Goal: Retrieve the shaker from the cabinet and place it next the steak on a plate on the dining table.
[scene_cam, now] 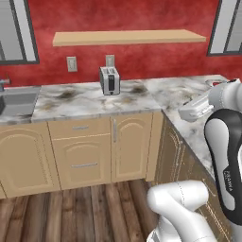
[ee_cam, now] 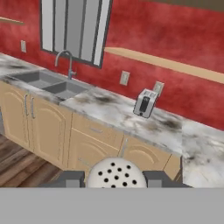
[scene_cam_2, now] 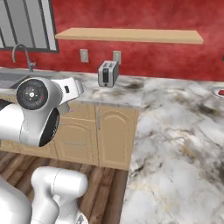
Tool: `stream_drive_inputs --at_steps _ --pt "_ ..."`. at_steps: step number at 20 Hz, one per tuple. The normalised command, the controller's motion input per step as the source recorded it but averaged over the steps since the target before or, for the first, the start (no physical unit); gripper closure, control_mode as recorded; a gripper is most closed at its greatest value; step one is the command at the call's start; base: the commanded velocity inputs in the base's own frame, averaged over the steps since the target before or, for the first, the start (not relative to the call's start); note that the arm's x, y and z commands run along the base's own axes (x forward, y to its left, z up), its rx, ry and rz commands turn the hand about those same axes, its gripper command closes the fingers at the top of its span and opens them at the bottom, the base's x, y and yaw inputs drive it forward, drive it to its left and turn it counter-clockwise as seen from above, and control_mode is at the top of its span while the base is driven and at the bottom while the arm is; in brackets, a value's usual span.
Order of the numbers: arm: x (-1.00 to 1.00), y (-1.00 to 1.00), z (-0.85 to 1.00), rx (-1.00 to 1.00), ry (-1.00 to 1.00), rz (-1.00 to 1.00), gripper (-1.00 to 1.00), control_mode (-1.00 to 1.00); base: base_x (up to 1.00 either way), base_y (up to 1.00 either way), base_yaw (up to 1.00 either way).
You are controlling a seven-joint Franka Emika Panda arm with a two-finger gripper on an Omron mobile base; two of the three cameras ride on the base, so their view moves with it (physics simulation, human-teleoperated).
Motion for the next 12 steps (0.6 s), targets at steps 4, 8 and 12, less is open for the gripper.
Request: stream_drive_inputs --at_steps 4,8,12 --pt "0.00 0.00 0.00 0.00 0.00 0.00 1.00 1.00 -1.00 0.00 0.03" --pt "0.00 0.00 0.00 0.00 0.00 0.00 1.00 1.00 -1.00 0.00 0.03" --pt "0.00 0.00 0.00 0.00 0.00 0.00 1.00 1.00 -1.00 0.00 0.03"
